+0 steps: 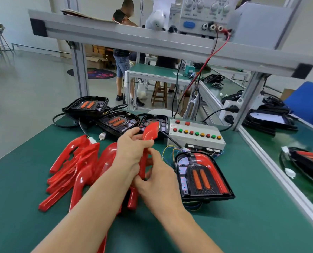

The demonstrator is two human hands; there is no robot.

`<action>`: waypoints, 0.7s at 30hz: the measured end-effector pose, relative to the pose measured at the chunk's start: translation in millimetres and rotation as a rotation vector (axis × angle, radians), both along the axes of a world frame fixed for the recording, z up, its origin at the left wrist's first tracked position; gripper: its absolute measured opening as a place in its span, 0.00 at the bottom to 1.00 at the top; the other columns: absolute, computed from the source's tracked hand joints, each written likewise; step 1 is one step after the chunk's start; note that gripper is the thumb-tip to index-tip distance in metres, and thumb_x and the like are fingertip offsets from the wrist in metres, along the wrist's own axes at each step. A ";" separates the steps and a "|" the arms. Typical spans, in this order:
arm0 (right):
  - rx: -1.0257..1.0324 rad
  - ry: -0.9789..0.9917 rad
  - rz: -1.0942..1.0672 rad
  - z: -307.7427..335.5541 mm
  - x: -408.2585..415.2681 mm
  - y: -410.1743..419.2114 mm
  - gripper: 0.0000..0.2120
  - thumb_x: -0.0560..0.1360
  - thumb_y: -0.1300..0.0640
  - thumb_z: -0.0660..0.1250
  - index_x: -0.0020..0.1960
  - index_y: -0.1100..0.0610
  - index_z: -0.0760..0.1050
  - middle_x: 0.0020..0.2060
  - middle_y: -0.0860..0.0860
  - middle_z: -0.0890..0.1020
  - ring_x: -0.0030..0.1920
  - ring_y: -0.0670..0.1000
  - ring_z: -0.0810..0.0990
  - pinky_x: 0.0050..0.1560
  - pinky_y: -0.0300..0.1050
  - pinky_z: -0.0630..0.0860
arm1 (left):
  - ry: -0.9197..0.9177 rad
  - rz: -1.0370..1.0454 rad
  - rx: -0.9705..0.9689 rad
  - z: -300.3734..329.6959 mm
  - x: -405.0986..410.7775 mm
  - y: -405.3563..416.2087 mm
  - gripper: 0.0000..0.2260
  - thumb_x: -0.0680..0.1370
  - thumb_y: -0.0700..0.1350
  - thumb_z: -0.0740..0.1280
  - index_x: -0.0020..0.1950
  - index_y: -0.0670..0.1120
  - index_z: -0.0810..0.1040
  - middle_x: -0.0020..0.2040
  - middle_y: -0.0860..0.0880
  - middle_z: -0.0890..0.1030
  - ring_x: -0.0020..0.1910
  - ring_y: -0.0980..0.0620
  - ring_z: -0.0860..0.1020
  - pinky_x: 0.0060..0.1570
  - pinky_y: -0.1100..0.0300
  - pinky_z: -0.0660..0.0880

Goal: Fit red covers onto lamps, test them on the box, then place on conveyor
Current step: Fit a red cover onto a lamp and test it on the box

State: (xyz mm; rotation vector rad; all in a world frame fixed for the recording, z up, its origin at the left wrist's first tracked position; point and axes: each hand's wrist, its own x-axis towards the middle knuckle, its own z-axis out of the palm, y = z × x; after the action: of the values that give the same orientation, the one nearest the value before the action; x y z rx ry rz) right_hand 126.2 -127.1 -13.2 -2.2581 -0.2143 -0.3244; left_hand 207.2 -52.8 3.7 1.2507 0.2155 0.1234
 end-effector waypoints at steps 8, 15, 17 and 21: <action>-0.510 -0.067 -0.229 -4.0 0.8 -49.4 0.19 0.81 0.50 0.57 0.69 0.52 0.59 0.55 0.50 0.79 0.56 0.53 0.79 0.45 0.45 0.69 | 0.127 -0.205 -0.069 -3.8 -3.6 -56.0 0.19 0.70 0.26 0.67 0.57 0.40 0.78 0.38 0.47 0.79 0.31 0.53 0.74 0.26 0.67 0.70; -0.412 -0.084 -0.320 -0.1 0.1 -99.9 0.16 0.81 0.49 0.57 0.67 0.50 0.66 0.51 0.51 0.81 0.51 0.56 0.78 0.44 0.48 0.65 | 0.022 -0.285 0.091 -4.7 13.7 -75.2 0.02 0.77 0.44 0.68 0.47 0.47 0.79 0.42 0.50 0.78 0.41 0.53 0.74 0.41 0.62 0.74; -0.337 -0.072 -0.314 -1.7 -3.1 -111.0 0.14 0.81 0.51 0.58 0.66 0.50 0.68 0.47 0.52 0.81 0.47 0.57 0.77 0.45 0.49 0.66 | -0.015 -0.293 0.295 -13.6 24.9 -75.5 0.03 0.78 0.41 0.65 0.49 0.45 0.78 0.45 0.50 0.77 0.46 0.53 0.74 0.47 0.60 0.72; -0.309 -0.069 -0.278 -7.8 -7.8 -117.7 0.17 0.81 0.52 0.56 0.69 0.48 0.66 0.46 0.51 0.79 0.47 0.55 0.75 0.48 0.50 0.71 | 0.028 -0.453 0.798 -32.0 32.2 -79.6 0.02 0.76 0.38 0.65 0.47 0.45 0.76 0.42 0.45 0.74 0.40 0.49 0.71 0.41 0.60 0.66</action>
State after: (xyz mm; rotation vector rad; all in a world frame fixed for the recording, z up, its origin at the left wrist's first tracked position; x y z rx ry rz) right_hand 118.3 -244.7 -21.0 -2.5894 0.0186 -0.5477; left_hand 239.5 -132.4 -28.3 2.0633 -0.1181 -0.2245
